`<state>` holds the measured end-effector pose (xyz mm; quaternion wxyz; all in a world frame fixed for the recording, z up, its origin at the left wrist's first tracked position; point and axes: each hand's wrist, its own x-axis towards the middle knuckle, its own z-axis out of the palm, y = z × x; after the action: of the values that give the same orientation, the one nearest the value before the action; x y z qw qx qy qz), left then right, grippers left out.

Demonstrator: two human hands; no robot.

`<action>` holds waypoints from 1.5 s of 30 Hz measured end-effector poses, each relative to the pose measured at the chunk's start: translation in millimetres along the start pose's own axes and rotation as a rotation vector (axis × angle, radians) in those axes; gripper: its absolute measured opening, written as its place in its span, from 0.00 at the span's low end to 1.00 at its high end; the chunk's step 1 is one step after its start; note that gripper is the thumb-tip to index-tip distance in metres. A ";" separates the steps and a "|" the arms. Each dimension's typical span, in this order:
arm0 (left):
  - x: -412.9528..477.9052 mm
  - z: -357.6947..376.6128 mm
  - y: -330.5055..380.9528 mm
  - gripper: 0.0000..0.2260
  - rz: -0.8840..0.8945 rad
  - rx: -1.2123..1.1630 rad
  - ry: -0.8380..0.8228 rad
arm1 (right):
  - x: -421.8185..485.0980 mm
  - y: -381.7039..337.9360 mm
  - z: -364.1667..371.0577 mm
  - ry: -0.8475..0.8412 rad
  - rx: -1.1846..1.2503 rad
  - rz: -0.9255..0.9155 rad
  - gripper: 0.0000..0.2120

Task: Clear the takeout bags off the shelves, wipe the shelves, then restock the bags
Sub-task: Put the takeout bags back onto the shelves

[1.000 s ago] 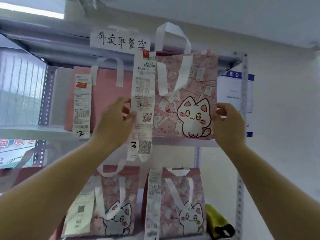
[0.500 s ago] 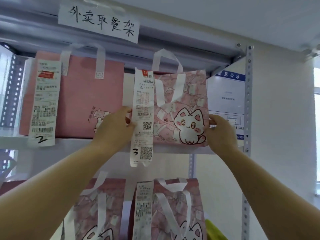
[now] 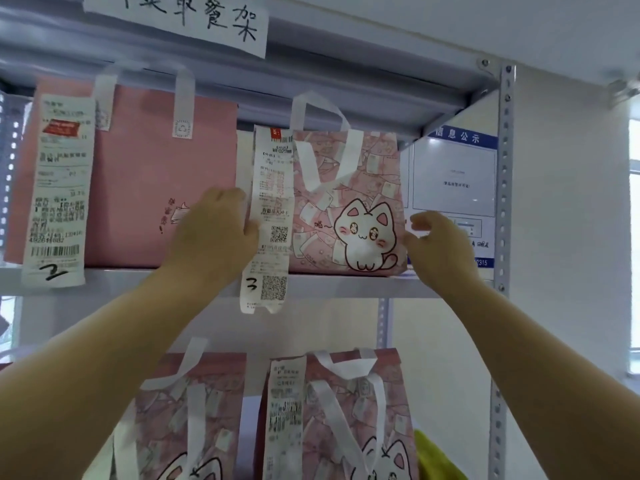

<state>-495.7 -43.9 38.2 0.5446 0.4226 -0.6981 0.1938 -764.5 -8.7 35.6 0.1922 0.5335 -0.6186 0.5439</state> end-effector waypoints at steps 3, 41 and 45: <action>-6.2 -5.2 5.9 0.13 0.073 -0.031 0.100 | -8.5 2.0 -8.6 0.103 -0.001 -0.124 0.10; -279.9 126.4 -56.2 0.08 -0.253 -0.229 -0.689 | -217.5 148.1 79.6 -0.710 -0.216 0.459 0.11; -282.2 118.7 -54.0 0.07 -0.249 -0.258 -0.661 | -223.6 146.5 68.7 -0.606 -0.163 0.516 0.10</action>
<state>-509.2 -54.4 -272.1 0.3581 0.4720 -0.7981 -0.1100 -788.4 8.2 -238.9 -0.0998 0.4797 -0.8020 0.3417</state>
